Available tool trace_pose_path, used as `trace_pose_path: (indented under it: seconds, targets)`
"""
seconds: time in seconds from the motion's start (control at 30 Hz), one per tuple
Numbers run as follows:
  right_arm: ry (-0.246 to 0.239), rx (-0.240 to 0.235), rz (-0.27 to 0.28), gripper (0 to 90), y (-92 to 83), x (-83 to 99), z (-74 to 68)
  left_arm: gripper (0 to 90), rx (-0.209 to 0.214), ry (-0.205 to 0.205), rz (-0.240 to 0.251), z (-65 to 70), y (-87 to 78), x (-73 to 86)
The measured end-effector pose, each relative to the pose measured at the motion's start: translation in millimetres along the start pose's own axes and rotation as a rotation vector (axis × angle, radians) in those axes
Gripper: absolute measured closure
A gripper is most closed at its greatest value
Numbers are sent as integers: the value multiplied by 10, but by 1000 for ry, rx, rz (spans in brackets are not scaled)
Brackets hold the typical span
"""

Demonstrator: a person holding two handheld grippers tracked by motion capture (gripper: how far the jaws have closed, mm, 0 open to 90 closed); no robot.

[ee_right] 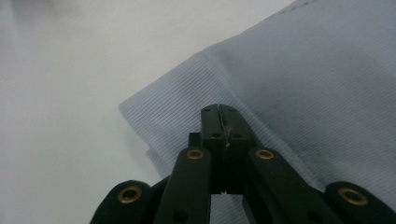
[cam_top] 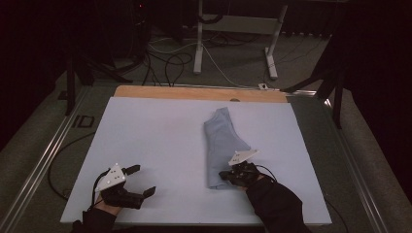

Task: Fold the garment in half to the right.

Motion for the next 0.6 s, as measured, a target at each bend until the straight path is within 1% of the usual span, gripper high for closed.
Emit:
trace_pose_path:
  seconds: [0.1, 0.17, 0.27, 0.33, 0.43, 0.5, 0.57, 0.6]
  targets:
    - [4, -14, 4, 900, 10, 30, -21, 28, 0, 4, 2, 4, -1, -6]
    - [2, -22, -6, 900, 7, 33, -35, 28, 2, -3, 2, 3, 4, -3]
    - [-6, -20, -10, 900, 14, 29, -47, 28, 4, -1, 0, 8, 8, -1]
    - [4, -31, -4, 900, 19, 34, -44, 28, 3, -1, 0, 10, 10, -3]
    - [14, -58, 20, 900, 43, 29, -41, 28, 5, -1, 0, 7, 14, -4]
    - [10, -62, 30, 900, 64, -2, -60, 28, 4, -2, -1, 5, 16, -3]
    - [-4, -68, 34, 900, 83, -42, -110, 28, 5, -2, -1, 8, 15, -1]
    - [-13, -64, 20, 900, 101, -58, -142, 28, 6, 0, -2, 10, 14, 0]
Point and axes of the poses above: each handheld gripper's, and its own axes: y roughly forward along the jaws, x roughly out of its underside, z roughly to its right, the point moved 1 cm from there along y, roughly forward along the jaws, and after that the axes turned 11 degrees about y, right-handed, at the moved point
